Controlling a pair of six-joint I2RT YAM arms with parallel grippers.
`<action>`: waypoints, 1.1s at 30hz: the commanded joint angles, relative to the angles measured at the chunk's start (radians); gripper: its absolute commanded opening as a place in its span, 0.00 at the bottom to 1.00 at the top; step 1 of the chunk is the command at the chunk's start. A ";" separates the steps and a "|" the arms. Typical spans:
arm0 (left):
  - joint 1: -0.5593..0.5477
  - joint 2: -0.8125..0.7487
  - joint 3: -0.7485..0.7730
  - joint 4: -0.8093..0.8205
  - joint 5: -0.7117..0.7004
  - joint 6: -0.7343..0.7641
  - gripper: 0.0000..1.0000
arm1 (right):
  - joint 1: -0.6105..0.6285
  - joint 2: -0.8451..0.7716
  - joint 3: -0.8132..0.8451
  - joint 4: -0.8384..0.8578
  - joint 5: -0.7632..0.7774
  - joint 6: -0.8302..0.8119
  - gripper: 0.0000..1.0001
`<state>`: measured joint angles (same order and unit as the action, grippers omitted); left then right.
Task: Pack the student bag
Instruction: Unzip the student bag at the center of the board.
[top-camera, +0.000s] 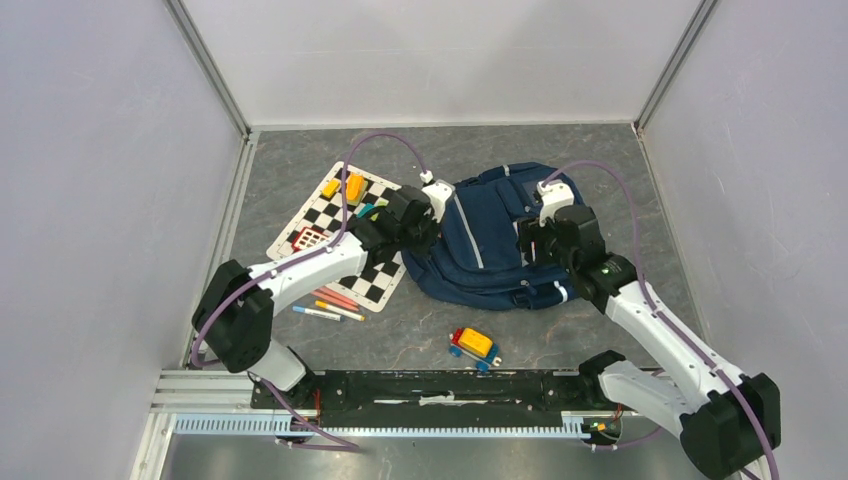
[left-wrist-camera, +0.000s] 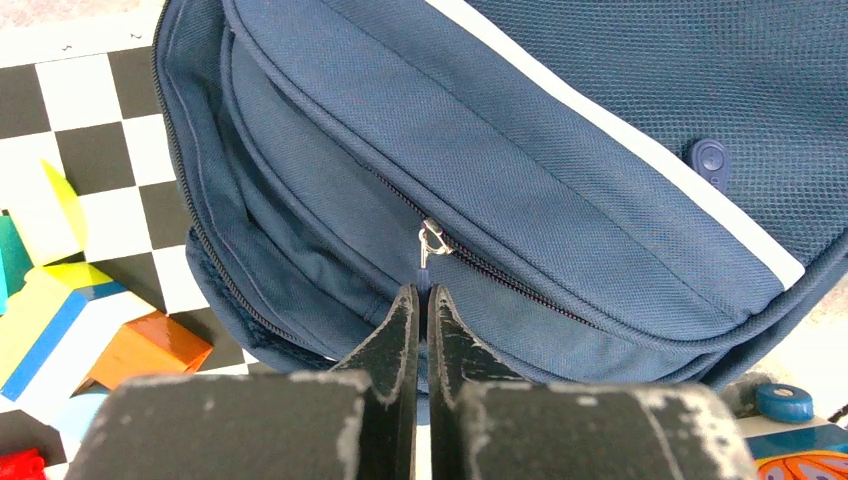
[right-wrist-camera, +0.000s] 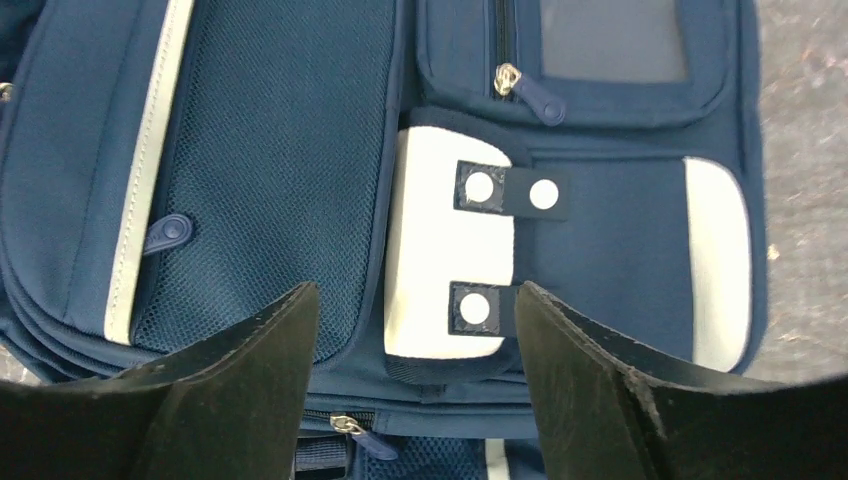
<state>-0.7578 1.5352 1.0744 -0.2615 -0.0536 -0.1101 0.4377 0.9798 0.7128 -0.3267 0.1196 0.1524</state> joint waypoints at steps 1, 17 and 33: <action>0.028 -0.016 0.026 0.013 0.089 0.062 0.02 | -0.004 -0.059 0.050 0.021 -0.029 -0.100 0.79; 0.057 -0.034 0.048 -0.003 0.236 0.004 0.02 | 0.330 -0.001 -0.020 0.300 -0.164 -0.217 0.79; 0.058 -0.051 0.038 0.018 0.233 -0.024 0.02 | 0.534 0.209 -0.130 0.641 0.301 -0.251 0.70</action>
<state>-0.7017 1.5341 1.0874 -0.2886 0.1596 -0.1043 0.9634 1.1576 0.6369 0.1608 0.2745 -0.0860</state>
